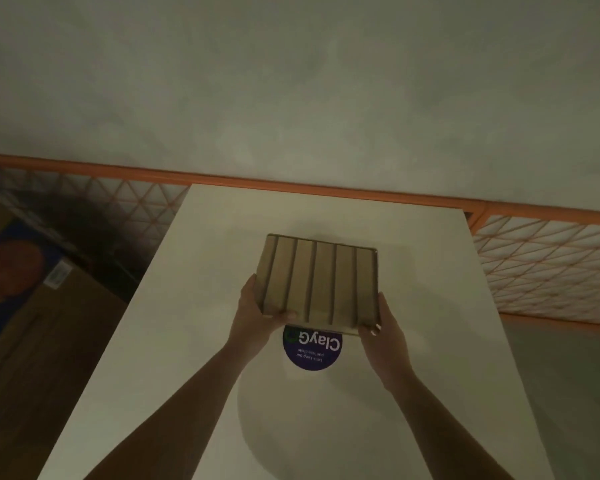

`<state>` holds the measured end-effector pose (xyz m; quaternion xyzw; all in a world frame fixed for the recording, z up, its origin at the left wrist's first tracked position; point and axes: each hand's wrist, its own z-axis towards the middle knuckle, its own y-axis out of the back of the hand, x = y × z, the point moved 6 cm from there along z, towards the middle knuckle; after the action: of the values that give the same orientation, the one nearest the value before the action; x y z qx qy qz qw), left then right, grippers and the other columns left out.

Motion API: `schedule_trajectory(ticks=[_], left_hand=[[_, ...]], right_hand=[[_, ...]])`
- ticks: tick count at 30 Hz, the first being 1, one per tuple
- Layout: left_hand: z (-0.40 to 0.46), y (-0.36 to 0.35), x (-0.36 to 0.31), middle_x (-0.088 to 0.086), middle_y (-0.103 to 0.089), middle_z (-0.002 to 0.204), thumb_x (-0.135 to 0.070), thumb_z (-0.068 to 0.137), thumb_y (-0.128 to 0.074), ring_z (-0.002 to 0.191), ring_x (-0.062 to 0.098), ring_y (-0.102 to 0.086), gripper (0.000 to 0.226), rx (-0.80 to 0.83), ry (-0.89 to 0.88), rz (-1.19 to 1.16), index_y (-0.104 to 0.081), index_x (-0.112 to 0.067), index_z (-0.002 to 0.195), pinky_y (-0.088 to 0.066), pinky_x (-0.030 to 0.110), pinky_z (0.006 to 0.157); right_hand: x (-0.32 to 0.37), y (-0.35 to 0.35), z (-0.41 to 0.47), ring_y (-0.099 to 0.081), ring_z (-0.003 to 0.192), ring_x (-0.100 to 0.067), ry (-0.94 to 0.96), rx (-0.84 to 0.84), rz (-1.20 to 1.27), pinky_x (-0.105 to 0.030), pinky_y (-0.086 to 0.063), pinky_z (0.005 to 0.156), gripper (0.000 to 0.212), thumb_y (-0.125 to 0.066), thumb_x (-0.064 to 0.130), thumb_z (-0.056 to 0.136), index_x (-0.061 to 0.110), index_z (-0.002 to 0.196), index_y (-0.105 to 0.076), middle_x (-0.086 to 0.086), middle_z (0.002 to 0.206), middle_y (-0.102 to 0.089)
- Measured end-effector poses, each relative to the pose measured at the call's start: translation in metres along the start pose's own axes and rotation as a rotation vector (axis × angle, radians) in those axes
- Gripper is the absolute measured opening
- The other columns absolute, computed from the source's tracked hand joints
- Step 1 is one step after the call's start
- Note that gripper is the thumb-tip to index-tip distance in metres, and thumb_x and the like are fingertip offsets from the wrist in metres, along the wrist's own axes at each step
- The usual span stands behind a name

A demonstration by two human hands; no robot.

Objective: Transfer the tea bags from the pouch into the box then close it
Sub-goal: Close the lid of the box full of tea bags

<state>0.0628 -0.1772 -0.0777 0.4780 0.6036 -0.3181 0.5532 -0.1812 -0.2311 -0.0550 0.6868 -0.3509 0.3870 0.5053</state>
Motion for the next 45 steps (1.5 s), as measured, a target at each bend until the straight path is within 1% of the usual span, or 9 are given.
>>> schedule_trajectory(ticks=[3,6,11,19,27,35,38,42,45], left_hand=[[0.016,-0.005,-0.014,-0.003,-0.061,0.12,-0.042,0.056,-0.088,0.106,-0.002,-0.062,0.084,-0.048,-0.065,0.054,-0.05,-0.025,0.128,-0.057,0.02,0.079],[0.039,-0.01,-0.02,-0.019,-0.053,0.123,-0.022,0.072,-0.086,0.103,-0.02,-0.054,0.074,-0.065,-0.077,0.104,-0.041,-0.042,0.127,-0.047,0.007,0.083],[0.083,-0.018,-0.017,-0.014,-0.027,0.149,-0.013,0.089,-0.074,0.135,0.001,-0.025,0.093,-0.073,-0.056,0.197,-0.011,-0.028,0.156,-0.024,0.022,0.11],[0.145,-0.026,-0.022,0.0,-0.052,0.139,-0.058,0.077,-0.078,0.131,0.024,-0.051,0.083,-0.028,-0.12,0.181,-0.036,-0.04,0.147,-0.053,0.051,0.1],[0.188,-0.038,-0.037,0.013,-0.063,0.118,-0.026,0.08,-0.075,0.101,0.023,-0.069,0.06,-0.075,-0.172,0.085,-0.049,-0.021,0.134,-0.062,0.036,0.077],[0.214,-0.043,-0.046,0.005,-0.065,0.108,-0.003,0.084,-0.073,0.093,0.016,-0.069,0.054,-0.075,-0.185,0.031,-0.05,-0.016,0.131,-0.059,0.028,0.072],[0.224,-0.042,-0.041,0.01,-0.066,0.111,-0.019,0.076,-0.075,0.096,0.024,-0.068,0.061,-0.084,-0.16,0.034,-0.051,-0.017,0.132,-0.06,0.041,0.076],[0.238,-0.037,-0.022,0.008,-0.061,0.126,-0.068,0.071,-0.074,0.113,0.032,-0.062,0.088,-0.126,-0.052,0.283,-0.038,-0.037,0.145,-0.054,0.058,0.092],[0.238,-0.037,-0.02,0.011,-0.05,0.14,-0.069,0.072,-0.07,0.128,0.031,-0.048,0.097,-0.148,-0.002,0.355,-0.028,-0.035,0.153,-0.046,0.057,0.103]], right_hand=[[-0.001,0.004,0.027,-0.06,0.103,-0.01,-0.012,-0.006,-0.048,-0.012,-0.046,0.071,0.049,-0.049,0.005,0.096,0.036,0.134,-0.042,0.021,0.106,-0.058],[-0.001,0.007,0.054,-0.052,0.127,-0.021,-0.052,-0.015,-0.07,-0.032,-0.048,0.099,0.065,-0.05,0.009,0.099,0.028,0.154,-0.022,0.004,0.14,-0.051],[0.006,0.008,0.095,-0.045,0.135,-0.024,0.015,-0.029,-0.168,-0.033,-0.041,0.105,0.066,-0.048,0.012,0.101,0.032,0.155,-0.016,0.001,0.154,-0.039],[0.012,0.005,0.147,-0.051,0.128,-0.022,0.089,-0.011,-0.125,-0.039,-0.049,0.101,0.061,-0.048,0.029,0.1,0.029,0.154,-0.019,0.001,0.148,-0.044],[0.011,0.002,0.194,-0.038,0.14,-0.026,-0.067,-0.049,0.047,-0.039,-0.035,0.11,0.065,-0.041,0.034,0.104,0.027,0.157,-0.004,-0.001,0.158,-0.031],[0.005,-0.006,0.22,-0.04,0.137,-0.026,-0.075,-0.056,0.131,-0.042,-0.036,0.111,0.057,-0.038,0.034,0.104,0.02,0.155,-0.016,-0.005,0.153,-0.037],[0.007,-0.004,0.228,-0.04,0.137,-0.027,-0.065,-0.055,0.144,-0.043,-0.035,0.112,0.057,-0.039,0.032,0.104,0.019,0.154,-0.017,-0.006,0.153,-0.037],[0.008,-0.004,0.237,-0.04,0.137,-0.028,-0.087,-0.059,0.149,-0.045,-0.035,0.113,0.057,-0.04,0.032,0.103,0.018,0.154,-0.018,-0.008,0.153,-0.037],[0.009,-0.004,0.24,-0.04,0.137,-0.029,-0.105,-0.07,0.172,-0.046,-0.036,0.113,0.057,-0.041,0.032,0.103,0.016,0.153,-0.02,-0.009,0.152,-0.037]])
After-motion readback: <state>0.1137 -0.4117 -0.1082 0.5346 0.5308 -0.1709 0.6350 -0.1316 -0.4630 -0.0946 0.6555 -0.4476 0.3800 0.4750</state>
